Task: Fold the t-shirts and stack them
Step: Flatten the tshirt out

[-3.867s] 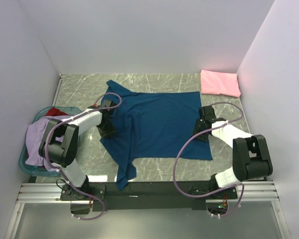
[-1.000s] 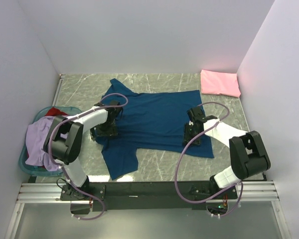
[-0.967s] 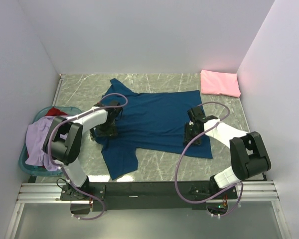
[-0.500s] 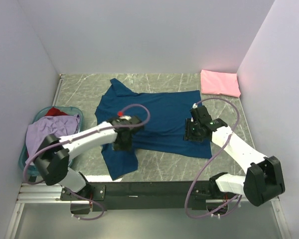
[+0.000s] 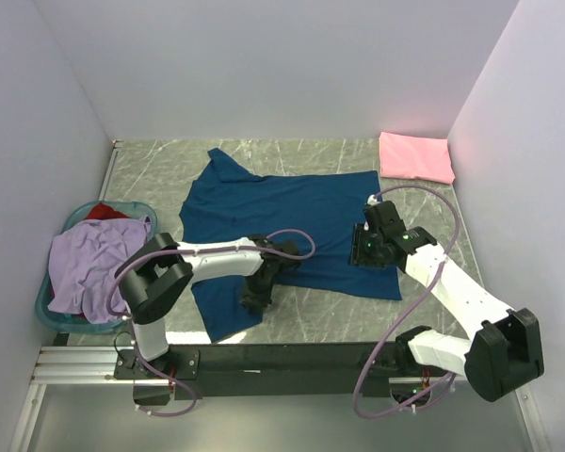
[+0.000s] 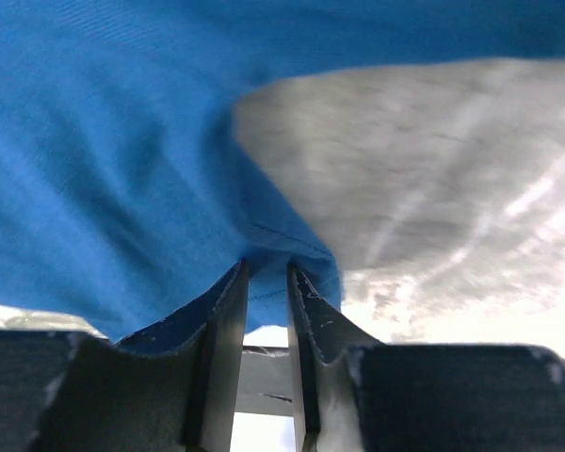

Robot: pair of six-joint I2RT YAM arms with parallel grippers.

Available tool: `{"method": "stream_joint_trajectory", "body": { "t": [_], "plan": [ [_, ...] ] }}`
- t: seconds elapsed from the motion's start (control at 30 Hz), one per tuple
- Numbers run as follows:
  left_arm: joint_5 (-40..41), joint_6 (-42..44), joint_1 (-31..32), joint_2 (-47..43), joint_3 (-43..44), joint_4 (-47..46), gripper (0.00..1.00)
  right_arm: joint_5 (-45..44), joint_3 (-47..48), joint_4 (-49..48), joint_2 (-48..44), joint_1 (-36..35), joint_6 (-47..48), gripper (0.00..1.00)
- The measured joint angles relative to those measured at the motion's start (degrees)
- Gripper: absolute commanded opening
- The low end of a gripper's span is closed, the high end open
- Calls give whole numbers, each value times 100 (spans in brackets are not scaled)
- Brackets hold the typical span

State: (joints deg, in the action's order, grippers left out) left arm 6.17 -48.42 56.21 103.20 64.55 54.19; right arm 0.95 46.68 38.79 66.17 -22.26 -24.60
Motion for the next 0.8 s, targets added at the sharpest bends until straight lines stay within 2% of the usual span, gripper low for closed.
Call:
{"method": "stream_joint_trajectory", "body": {
  "t": [0.3, 0.5, 0.67, 0.8],
  "plan": [
    [-629, 225, 531, 282, 374, -208, 32, -74, -20, 9, -81, 0, 0, 47],
    [-868, 205, 662, 223, 417, -332, 48, -72, -20, 9, -81, 0, 17, 47],
    [-710, 87, 511, -240, 474, -177, 53, -63, -20, -7, -79, 0, 46, 47],
    [-472, 63, -136, -857, 420, -129, 52, -9, -20, -70, 33, 0, 48, 47]
  ]
}}
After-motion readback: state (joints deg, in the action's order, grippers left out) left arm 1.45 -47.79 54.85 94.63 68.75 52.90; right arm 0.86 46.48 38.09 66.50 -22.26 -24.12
